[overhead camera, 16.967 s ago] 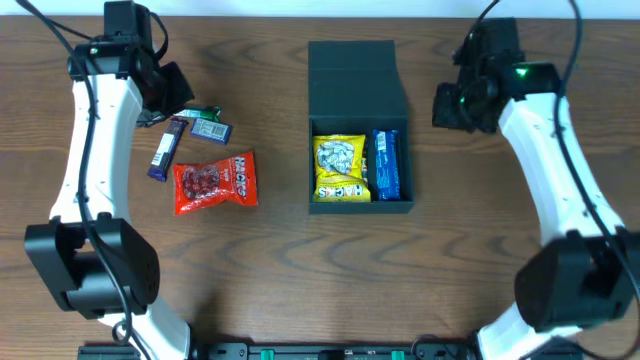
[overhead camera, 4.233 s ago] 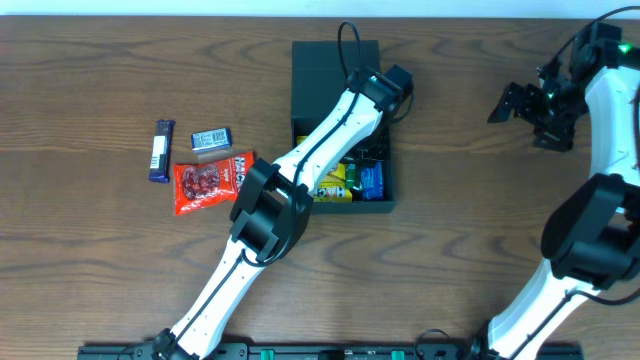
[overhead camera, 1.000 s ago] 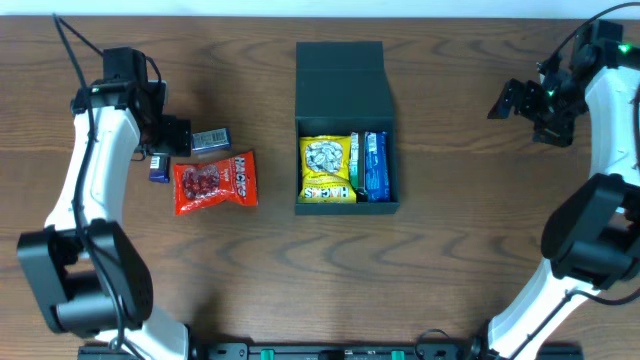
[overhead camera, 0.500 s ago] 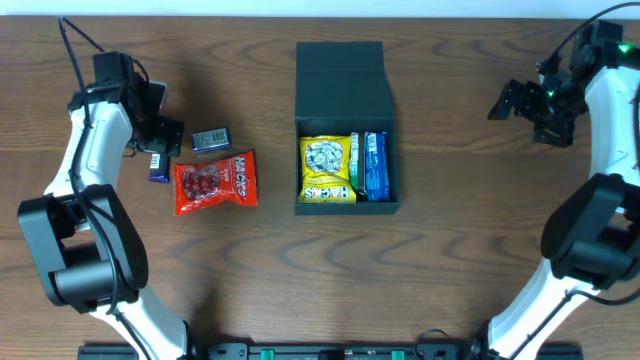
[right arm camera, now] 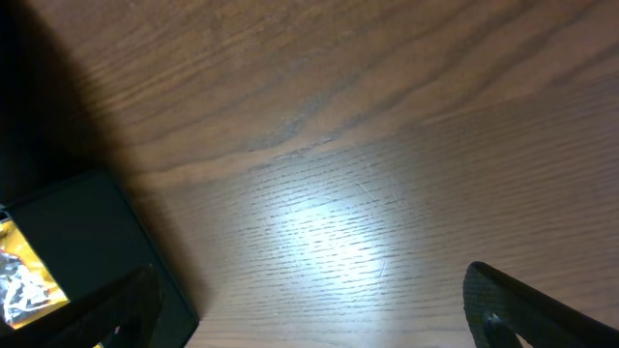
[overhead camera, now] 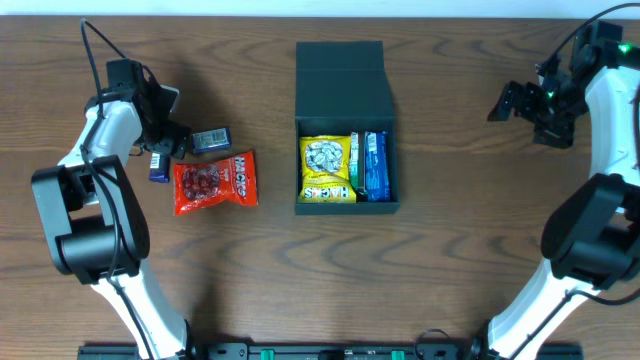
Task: Pack container
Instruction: 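Move the left gripper down and grasp the purple-blue bar, then carry the purple-blue bar into the box and lower it upright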
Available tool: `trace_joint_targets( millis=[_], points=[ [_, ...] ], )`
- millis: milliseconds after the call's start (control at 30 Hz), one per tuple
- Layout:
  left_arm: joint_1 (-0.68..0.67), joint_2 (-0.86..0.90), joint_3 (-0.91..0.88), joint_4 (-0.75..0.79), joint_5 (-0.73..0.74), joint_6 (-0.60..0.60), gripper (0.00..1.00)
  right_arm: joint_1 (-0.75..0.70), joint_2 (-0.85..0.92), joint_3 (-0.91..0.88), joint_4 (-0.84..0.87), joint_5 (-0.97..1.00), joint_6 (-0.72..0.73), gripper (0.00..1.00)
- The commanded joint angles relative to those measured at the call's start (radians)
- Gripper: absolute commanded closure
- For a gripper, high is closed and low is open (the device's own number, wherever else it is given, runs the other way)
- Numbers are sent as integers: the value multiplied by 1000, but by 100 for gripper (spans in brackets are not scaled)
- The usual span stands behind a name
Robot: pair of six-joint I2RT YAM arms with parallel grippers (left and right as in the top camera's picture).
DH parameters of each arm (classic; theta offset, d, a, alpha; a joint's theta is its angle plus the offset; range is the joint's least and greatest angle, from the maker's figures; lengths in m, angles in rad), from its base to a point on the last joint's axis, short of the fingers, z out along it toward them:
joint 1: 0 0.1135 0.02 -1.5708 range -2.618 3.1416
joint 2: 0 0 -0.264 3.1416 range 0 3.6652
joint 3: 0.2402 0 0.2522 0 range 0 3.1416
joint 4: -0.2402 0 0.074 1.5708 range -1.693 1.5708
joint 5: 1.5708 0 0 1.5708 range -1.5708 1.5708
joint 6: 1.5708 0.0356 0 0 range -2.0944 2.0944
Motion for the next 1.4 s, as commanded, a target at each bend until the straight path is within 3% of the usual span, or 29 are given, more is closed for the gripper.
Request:
trace_joint_targets(
  millis=[0,67,100,333,600,1033,1367],
  points=[
    [11,42,-2,3,12,31,2,-4,3,17,-4,3,-12,1],
    [11,48,-2,2,14,31,0,-4,3,17,-4,3,-3,1],
    [11,50,-2,2,16,30,6,-4,3,17,-4,2,0,1],
    [11,50,-2,-28,42,28,25,1,3,17,-14,-1,18,1],
    [11,50,-2,-65,41,-9,53,30,3,17,-13,0,18,1],
    [11,50,-2,-66,39,-108,76,37,3,17,-26,-1,17,1],
    [11,25,99,-142,-5,-319,93,37,3,17,-21,0,16,1]
  ],
)
